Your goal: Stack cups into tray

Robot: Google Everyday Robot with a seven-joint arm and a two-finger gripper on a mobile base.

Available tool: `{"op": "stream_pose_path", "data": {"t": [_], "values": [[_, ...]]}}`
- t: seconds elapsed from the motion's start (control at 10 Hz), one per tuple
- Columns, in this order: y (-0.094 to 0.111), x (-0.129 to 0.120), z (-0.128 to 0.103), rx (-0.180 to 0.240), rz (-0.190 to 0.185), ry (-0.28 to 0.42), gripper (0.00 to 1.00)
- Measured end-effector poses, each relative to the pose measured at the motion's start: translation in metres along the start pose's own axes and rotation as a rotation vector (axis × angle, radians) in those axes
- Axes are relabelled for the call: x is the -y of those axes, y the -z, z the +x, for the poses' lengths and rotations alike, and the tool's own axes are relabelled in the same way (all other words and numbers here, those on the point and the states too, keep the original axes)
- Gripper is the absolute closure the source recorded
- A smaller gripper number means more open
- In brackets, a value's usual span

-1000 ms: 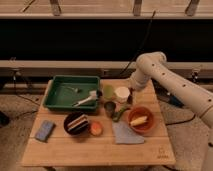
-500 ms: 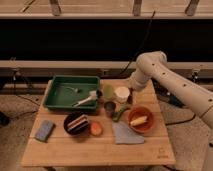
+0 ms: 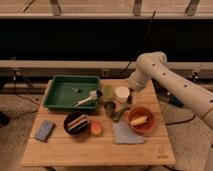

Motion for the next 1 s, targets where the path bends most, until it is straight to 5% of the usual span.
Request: {"op": "stream_pose_path", "data": {"t": [0.5,1.0], "values": [[-0.004,-0.038,-0.054,0.08,0.021,0.075,0.2],[-0.016,-0.069,-0.059,0.097,0.108,0.072,0.2]]}}
